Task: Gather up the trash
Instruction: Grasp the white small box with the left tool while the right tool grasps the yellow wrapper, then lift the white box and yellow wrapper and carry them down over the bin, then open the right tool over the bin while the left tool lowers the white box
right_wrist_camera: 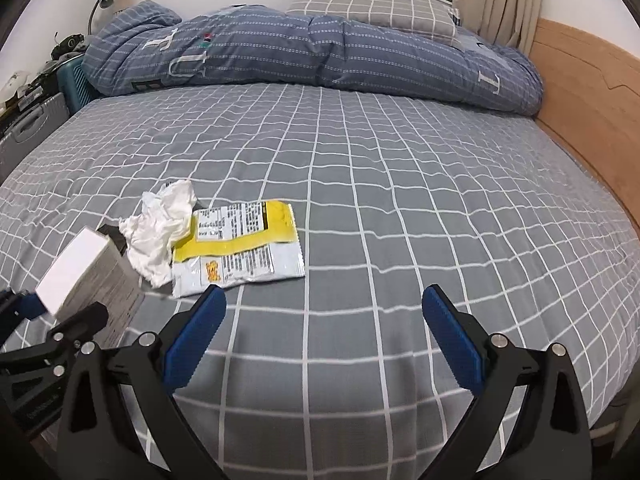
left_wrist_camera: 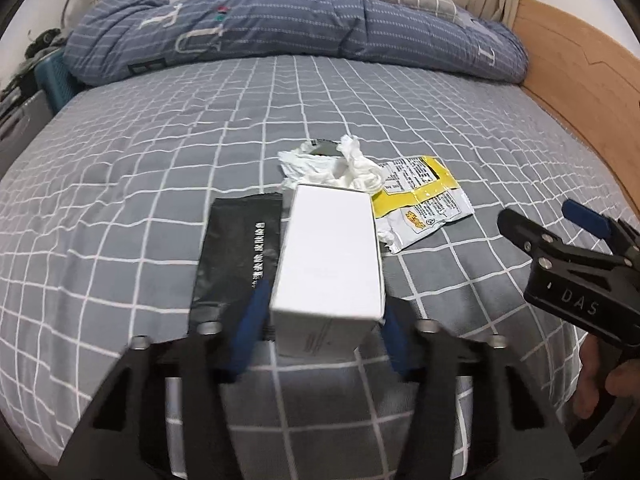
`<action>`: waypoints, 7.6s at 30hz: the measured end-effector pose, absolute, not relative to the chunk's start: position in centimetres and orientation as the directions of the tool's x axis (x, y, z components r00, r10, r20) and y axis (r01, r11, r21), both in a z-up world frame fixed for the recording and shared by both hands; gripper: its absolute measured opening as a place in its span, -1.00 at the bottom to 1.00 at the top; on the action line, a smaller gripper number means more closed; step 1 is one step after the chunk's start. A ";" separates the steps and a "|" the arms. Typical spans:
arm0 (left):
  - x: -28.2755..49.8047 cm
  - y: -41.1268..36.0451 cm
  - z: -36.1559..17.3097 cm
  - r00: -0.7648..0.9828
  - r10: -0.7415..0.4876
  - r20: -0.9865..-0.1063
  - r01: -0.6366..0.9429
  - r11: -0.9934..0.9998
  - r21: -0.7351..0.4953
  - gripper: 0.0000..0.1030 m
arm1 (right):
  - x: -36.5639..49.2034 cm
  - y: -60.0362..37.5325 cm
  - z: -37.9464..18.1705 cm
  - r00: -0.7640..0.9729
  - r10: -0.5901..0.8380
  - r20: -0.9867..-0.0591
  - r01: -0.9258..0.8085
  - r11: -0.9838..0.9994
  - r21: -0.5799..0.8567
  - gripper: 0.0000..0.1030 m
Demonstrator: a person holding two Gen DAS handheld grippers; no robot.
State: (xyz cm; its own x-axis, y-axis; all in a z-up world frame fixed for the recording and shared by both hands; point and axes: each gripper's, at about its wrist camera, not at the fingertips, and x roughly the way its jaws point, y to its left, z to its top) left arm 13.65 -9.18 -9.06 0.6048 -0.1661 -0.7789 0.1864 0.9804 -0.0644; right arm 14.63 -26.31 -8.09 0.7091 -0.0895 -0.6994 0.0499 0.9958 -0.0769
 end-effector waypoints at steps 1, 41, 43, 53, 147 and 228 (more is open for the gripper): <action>13.8 -9.2 -9.0 0.603 -0.169 -0.780 0.187 0.980 -0.068 -0.22 | 14.9 -26.2 -8.1 0.708 -0.087 -0.701 0.048 0.996 -0.074 0.83; 17.8 1.6 -6.0 0.666 -0.107 -0.738 0.018 0.992 -0.127 -0.25 | 23.3 -19.9 -12.4 0.570 0.033 -0.821 -0.154 0.986 -0.068 -0.39; 17.8 1.6 -6.0 0.666 -0.107 -0.738 0.018 0.992 -0.127 -0.25 | 23.3 -20.1 -12.0 0.575 0.027 -0.818 -0.145 0.987 -0.069 -0.45; 17.6 1.6 -5.5 0.671 -0.105 -0.734 0.023 0.992 -0.122 -0.25 | 22.2 -20.9 -10.1 0.619 -0.011 -0.785 -0.097 0.991 -0.090 -0.54; -8.0 -2.7 -3.2 0.676 -0.197 -0.710 0.126 0.980 -0.152 -0.26 | -7.5 -17.2 -1.4 0.744 0.094 -0.662 -0.133 0.991 -0.009 -0.55; -12.7 -0.4 -16.2 0.437 -0.135 -0.889 0.072 0.991 -0.114 -0.26 | -12.2 -18.4 -16.1 0.495 0.061 -0.867 -0.072 0.997 0.029 0.72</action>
State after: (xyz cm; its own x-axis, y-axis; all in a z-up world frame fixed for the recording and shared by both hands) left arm -12.67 -0.38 -16.23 0.4369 -0.1345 -0.8894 0.0723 0.9908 -0.1144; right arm -12.18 -18.36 -16.11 0.4946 0.0607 -0.8670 -0.0723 0.9970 0.0286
